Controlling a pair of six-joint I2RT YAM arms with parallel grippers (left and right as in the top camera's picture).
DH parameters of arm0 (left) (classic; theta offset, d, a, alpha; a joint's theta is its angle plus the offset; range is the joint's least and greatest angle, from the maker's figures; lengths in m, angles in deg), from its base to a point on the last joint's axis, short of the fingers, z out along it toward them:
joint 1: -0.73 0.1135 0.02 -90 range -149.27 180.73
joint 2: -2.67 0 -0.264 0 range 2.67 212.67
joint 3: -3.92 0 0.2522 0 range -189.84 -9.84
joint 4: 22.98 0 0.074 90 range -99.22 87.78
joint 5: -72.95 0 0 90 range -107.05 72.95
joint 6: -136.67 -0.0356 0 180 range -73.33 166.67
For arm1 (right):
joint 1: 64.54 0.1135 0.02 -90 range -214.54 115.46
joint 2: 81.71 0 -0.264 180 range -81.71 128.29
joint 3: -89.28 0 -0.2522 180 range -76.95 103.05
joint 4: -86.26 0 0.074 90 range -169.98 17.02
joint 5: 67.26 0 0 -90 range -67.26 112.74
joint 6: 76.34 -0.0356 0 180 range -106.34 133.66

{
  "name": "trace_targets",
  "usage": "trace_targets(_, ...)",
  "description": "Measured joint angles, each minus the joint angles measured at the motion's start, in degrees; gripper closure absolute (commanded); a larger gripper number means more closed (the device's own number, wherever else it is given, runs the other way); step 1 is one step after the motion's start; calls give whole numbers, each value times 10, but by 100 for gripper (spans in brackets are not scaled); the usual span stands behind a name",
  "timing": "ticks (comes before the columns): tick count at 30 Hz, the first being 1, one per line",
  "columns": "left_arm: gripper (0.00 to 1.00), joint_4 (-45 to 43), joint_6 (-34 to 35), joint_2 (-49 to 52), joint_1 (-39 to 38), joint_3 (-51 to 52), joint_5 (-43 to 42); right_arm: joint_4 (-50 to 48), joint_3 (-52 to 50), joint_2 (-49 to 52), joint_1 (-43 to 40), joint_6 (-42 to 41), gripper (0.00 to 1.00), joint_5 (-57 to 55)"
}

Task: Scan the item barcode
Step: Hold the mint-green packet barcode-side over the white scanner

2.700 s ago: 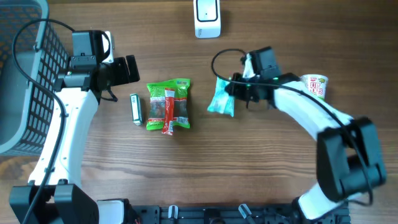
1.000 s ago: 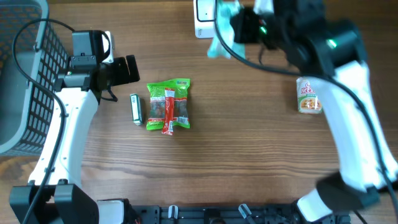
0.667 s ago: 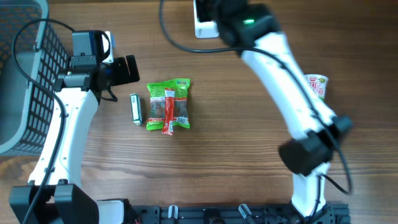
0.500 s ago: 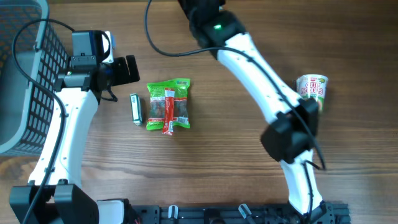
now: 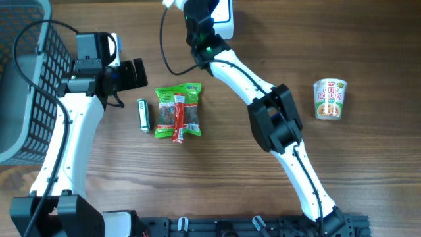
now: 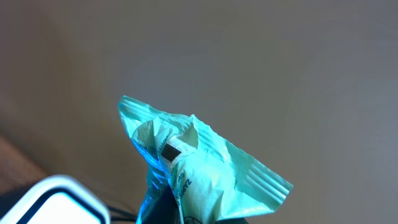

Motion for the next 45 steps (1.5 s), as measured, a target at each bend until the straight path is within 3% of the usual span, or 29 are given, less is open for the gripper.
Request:
trace_targets(4, 0, 0, 0, 0, 0, 0, 0, -2, 0, 28, 0, 48, 96, 22)
trace_targets(9, 0, 0, 0, 0, 0, 0, 0, -1, 0, 44, 0, 46, 96, 39)
trace_targets(22, 0, 0, 0, 0, 0, 0, 0, 46, 4, 47, -1, -130, 96, 40)
trace_targets(34, 0, 0, 0, 0, 0, 0, 0, 42, 5, 47, -2, -168, 96, -2)
trace_targets(37, 0, 0, 0, 0, 0, 0, 0, 7, 5, 48, -2, -173, 96, -28)
trace_targets(42, 0, 0, 0, 0, 0, 0, 0, -151, 4, 49, -2, -177, 96, -81)
trace_targets(45, 0, 0, 0, 0, 0, 0, 0, -163, 4, 49, -2, -179, 96, -97)
